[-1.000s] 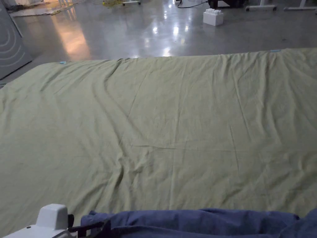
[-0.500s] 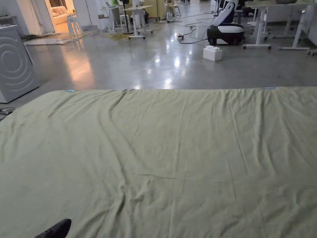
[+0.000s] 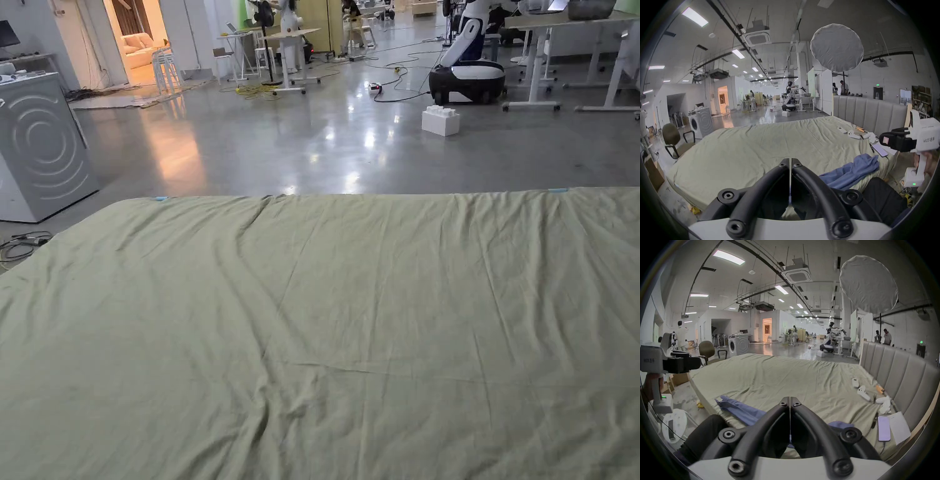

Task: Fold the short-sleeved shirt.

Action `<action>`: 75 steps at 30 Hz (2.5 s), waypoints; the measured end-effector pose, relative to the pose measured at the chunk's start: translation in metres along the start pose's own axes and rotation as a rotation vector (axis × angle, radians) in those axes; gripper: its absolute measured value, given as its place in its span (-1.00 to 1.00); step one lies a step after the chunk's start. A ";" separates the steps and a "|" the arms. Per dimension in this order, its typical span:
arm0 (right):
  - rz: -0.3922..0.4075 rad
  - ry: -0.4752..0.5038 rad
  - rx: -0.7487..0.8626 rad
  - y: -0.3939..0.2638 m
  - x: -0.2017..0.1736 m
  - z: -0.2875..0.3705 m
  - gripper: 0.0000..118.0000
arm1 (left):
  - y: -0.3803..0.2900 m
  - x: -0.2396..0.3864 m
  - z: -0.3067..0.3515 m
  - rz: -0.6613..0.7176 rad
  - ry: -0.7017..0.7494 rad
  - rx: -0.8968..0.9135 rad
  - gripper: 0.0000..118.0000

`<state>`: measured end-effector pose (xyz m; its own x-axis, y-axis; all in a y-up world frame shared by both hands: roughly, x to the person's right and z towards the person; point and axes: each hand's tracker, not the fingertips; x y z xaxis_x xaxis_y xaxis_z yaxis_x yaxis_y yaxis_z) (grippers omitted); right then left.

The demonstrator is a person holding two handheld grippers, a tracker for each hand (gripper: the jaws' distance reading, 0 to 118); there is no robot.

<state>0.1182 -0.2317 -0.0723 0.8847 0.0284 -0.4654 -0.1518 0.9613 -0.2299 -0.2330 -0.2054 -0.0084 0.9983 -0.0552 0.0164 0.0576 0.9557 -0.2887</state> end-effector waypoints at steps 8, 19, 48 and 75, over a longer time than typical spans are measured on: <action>-0.002 0.023 -0.055 -0.012 -0.008 -0.001 -1.00 | -0.009 -0.009 -0.005 0.018 -0.015 -0.058 -1.00; -0.102 -0.015 -0.120 -0.028 0.015 0.002 -1.00 | -0.051 -0.073 -0.059 0.268 -0.029 -0.190 0.42; -0.394 -0.013 -0.263 -0.053 0.027 0.001 -1.00 | -0.144 -0.195 -0.203 0.996 -0.039 -0.376 -0.78; -0.360 -0.083 -0.300 -0.076 0.029 0.022 -0.99 | -0.105 0.059 -0.242 0.450 -0.355 -0.529 0.05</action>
<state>0.1654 -0.2976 -0.0494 0.9346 -0.2587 -0.2440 0.0611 0.7927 -0.6065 -0.1804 -0.3790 -0.2085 0.8709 0.4864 0.0696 -0.2715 0.5944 -0.7569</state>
